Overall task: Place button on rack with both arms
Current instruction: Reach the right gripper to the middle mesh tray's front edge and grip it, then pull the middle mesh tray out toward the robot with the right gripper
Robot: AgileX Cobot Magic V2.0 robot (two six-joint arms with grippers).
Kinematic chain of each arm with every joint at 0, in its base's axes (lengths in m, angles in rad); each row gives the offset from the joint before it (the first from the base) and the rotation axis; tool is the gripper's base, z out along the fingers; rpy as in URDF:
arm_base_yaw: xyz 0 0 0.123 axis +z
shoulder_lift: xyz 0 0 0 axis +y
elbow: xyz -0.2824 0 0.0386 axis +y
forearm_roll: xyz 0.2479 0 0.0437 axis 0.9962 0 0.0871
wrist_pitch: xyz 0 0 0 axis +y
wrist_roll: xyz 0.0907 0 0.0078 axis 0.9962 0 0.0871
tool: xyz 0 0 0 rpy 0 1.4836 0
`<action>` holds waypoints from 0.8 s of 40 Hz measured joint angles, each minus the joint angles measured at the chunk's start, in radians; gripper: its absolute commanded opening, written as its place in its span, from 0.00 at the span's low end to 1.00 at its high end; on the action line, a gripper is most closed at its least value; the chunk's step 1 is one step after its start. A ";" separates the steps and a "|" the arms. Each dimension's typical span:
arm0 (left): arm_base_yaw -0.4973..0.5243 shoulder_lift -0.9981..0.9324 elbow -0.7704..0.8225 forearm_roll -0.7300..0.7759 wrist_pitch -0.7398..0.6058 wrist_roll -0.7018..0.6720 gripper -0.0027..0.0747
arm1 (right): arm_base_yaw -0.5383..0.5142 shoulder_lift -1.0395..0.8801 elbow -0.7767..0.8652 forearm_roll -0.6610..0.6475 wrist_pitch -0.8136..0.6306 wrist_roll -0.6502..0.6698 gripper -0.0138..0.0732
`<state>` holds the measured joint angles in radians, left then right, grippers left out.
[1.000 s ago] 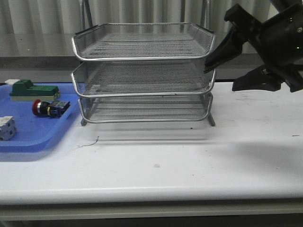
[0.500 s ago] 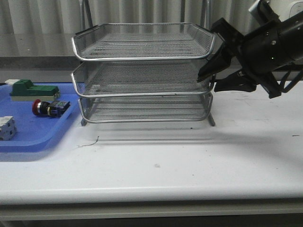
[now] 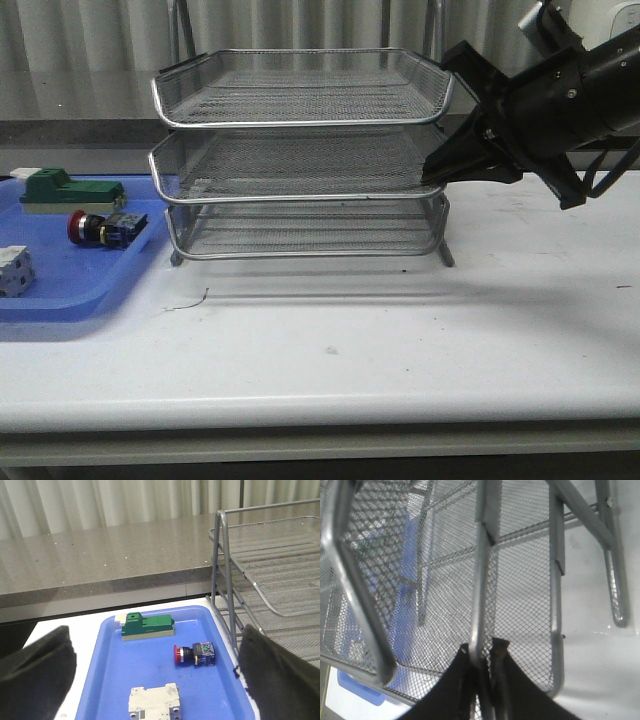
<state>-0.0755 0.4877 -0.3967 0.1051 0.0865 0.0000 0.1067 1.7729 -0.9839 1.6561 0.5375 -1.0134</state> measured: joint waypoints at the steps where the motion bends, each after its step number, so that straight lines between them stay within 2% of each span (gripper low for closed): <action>1: 0.000 0.000 0.000 0.000 0.000 0.000 0.85 | 0.000 0.000 0.000 0.000 0.000 0.000 0.21; 16: 0.000 0.000 0.000 0.000 0.000 0.000 0.85 | 0.000 -0.022 0.024 -0.010 0.018 -0.015 0.21; 32: 0.000 0.000 0.000 0.000 0.000 0.000 0.85 | 0.000 -0.122 0.167 -0.025 0.038 -0.065 0.21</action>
<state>-0.0755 0.4877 -0.3967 0.1051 0.0865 0.0000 0.1067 1.6506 -0.8172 1.6307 0.5752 -1.0783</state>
